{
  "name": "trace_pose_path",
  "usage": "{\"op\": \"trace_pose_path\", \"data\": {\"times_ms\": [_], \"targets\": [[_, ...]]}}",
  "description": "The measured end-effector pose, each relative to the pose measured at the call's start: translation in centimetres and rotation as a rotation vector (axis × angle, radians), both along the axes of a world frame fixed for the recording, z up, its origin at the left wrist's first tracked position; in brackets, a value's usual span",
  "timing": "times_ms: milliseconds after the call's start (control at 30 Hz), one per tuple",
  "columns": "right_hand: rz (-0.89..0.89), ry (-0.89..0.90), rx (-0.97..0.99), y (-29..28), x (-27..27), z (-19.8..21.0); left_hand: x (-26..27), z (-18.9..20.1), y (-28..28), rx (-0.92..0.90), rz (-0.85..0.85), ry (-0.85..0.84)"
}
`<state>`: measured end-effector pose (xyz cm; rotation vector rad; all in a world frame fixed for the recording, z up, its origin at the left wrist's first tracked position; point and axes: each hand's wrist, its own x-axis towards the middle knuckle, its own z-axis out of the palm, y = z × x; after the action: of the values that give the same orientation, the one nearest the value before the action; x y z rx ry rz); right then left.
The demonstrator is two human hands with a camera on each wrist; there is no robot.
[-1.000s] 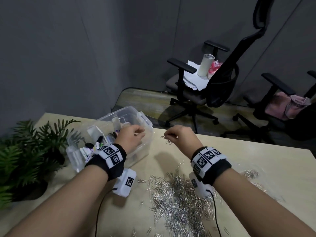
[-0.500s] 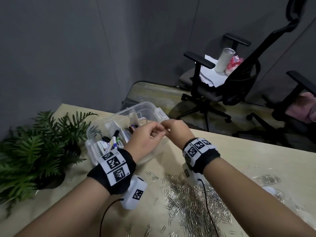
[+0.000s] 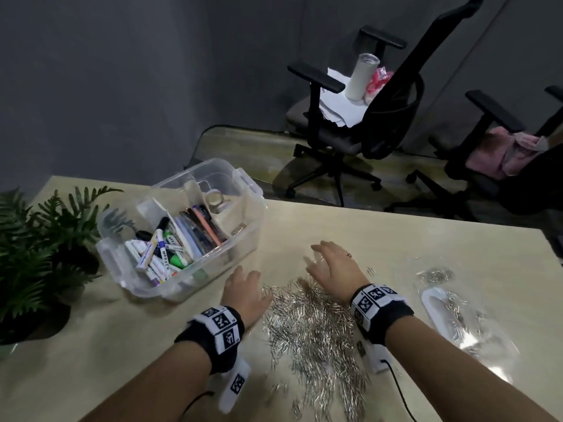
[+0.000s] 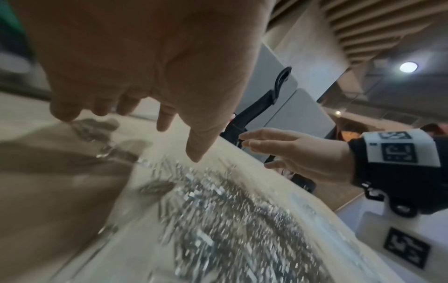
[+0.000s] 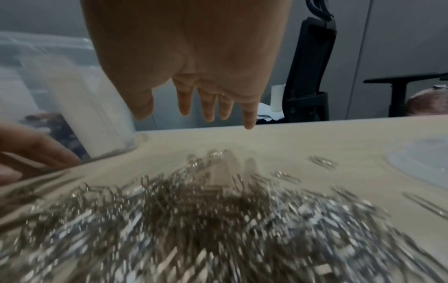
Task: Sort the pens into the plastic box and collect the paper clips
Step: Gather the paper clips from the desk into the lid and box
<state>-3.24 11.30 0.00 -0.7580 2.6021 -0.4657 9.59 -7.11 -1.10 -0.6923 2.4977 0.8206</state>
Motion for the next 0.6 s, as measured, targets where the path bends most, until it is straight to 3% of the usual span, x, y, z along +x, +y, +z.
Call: {"op": "trace_pose_path", "data": {"times_ms": [100, 300, 500, 600], "targets": [[0.045, -0.099, 0.107, 0.8, 0.7, -1.9, 1.3, -1.7, 0.4, -0.039, 0.041, -0.024], [0.134, -0.153, 0.181, 0.8, 1.3, -4.1, 2.6, -2.7, 1.9, -0.013, -0.047, 0.025], [0.206, -0.152, 0.073, 3.2, 5.4, -3.8, 2.8, -1.9, 3.9, 0.090, -0.231, 0.075], [0.202, -0.174, -0.028, 4.7, 6.1, -3.3, 2.4, -1.7, 4.4, 0.101, -0.246, 0.169]]}}
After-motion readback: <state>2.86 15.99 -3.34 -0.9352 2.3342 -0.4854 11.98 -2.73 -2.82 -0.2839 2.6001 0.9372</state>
